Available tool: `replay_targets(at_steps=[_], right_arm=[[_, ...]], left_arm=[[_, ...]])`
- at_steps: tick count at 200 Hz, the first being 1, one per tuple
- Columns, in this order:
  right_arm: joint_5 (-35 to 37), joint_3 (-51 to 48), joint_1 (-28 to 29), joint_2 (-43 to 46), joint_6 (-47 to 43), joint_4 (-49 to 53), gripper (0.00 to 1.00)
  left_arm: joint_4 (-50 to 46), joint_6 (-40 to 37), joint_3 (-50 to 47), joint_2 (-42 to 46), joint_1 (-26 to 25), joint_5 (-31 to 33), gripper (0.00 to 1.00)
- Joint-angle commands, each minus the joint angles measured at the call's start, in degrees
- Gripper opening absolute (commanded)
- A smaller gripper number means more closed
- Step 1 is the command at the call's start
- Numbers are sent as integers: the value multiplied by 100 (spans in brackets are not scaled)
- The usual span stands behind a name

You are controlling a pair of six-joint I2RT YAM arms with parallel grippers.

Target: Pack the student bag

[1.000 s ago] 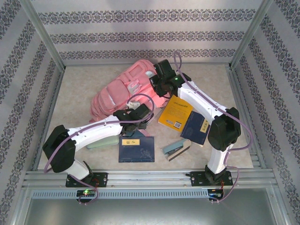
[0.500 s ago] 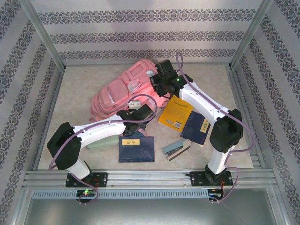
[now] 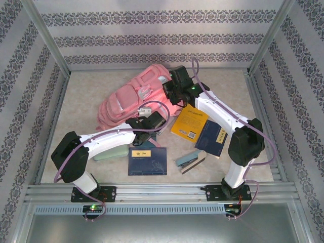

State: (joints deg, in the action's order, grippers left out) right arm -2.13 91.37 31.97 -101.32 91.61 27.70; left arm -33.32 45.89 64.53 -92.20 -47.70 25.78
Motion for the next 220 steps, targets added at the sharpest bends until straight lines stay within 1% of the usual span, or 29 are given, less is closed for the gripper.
replay_targets(at_steps=[1, 37, 70, 91, 114, 143, 167, 185, 220], right_arm=[[-156, 38, -58, 379, 48, -417, 0], [-199, -50, -164, 398, -67, -384, 0], [-291, -9, -282, 358, -390, -298, 0], [-321, 202, -367, 294, -857, -135, 0], [-609, 499, -503, 75, -1342, 81, 0], [-555, 762, -614, -112, -2042, 401, 0], [-791, 870, -752, -292, -2362, 408, 0], [-925, 1123, -821, -494, -2796, 499, 0], [-685, 1778, -917, -876, -3720, 1038, 0]], left_arm=[[221, -242, -85, 70, 156, 200, 12], [266, -440, -283, 243, 250, 99, 5], [461, -740, -588, 568, 411, -382, 0], [430, -889, -747, 822, 541, -606, 0], [492, -1015, -931, 1094, 753, -1056, 0], [441, -1053, -1121, 1363, 1000, -1456, 0], [425, -1020, -1264, 1454, 1218, -1910, 0], [359, -961, -1357, 1515, 1354, -2161, 0], [272, -966, -1572, 1829, 1568, -2456, 0]])
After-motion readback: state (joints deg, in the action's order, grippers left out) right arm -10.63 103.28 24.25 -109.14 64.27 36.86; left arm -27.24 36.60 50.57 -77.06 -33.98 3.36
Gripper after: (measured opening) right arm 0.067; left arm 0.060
